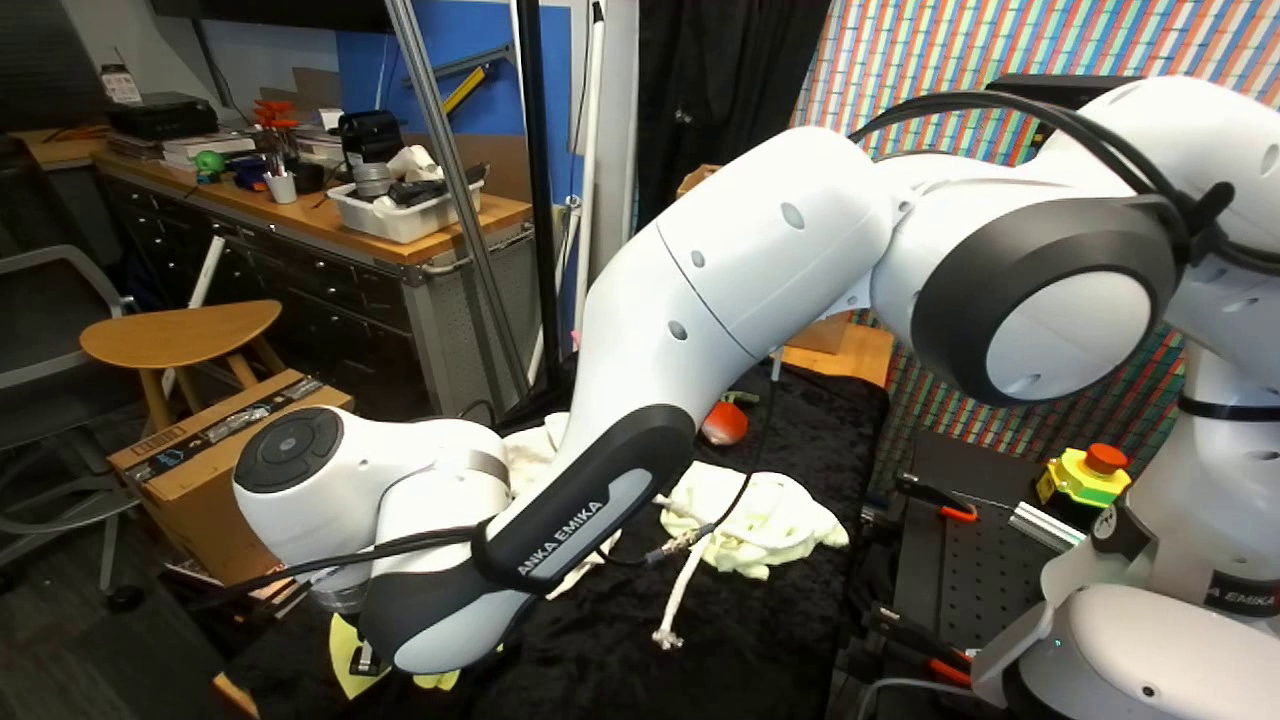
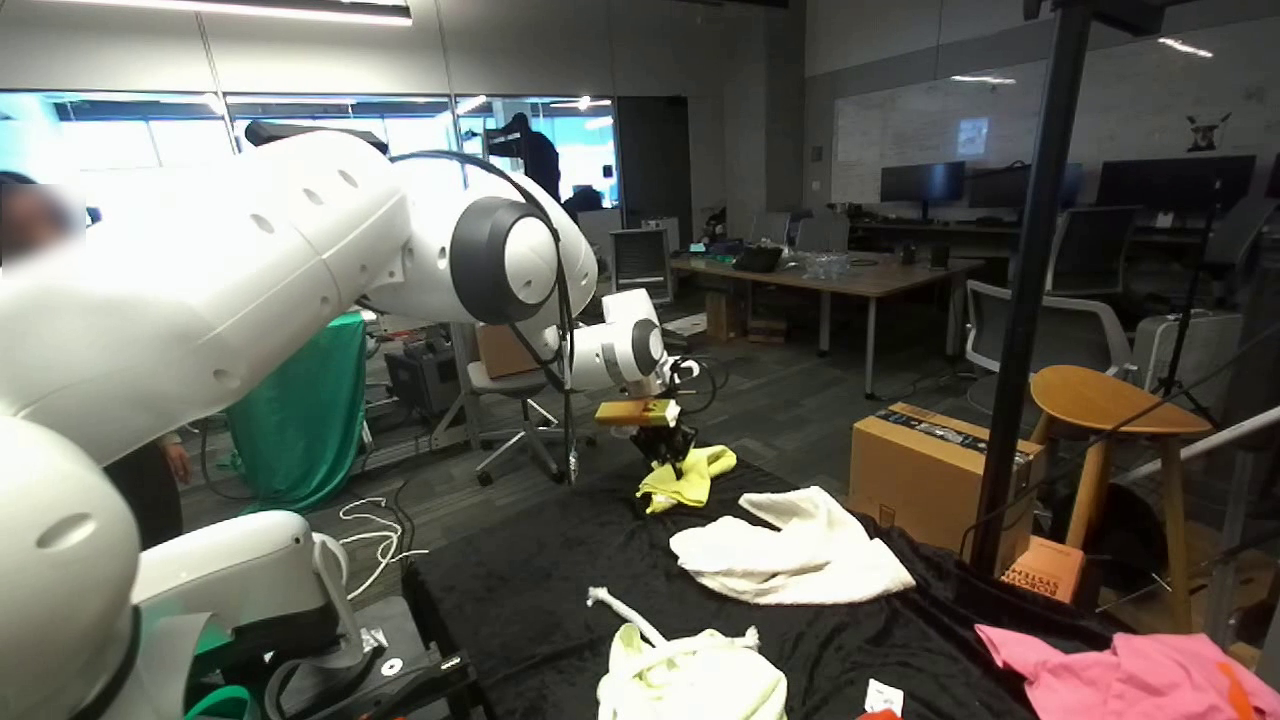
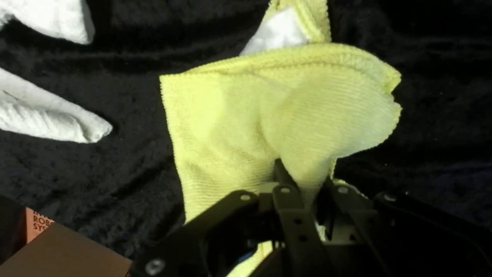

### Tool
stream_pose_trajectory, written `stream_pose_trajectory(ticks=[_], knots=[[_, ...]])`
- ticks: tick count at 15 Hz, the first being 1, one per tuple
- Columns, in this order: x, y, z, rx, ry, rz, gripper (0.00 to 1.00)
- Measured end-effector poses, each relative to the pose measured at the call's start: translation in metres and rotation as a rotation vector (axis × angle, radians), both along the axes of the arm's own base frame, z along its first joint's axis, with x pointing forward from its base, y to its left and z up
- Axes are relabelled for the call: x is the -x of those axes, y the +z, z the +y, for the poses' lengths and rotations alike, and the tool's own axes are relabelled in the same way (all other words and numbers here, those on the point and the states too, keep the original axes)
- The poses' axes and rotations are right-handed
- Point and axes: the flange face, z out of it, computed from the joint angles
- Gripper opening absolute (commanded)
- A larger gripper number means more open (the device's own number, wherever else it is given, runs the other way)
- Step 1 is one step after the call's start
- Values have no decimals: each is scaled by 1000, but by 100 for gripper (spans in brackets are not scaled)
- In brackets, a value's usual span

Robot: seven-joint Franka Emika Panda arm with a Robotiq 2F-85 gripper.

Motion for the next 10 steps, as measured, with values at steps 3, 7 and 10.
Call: stream_pose_trajectory(ticks=[3,7,10], knots=[[8,4,2,19,3,14,8],[16,14,8,20,19,7,8],[16,25,16,-32,41,-45,8]])
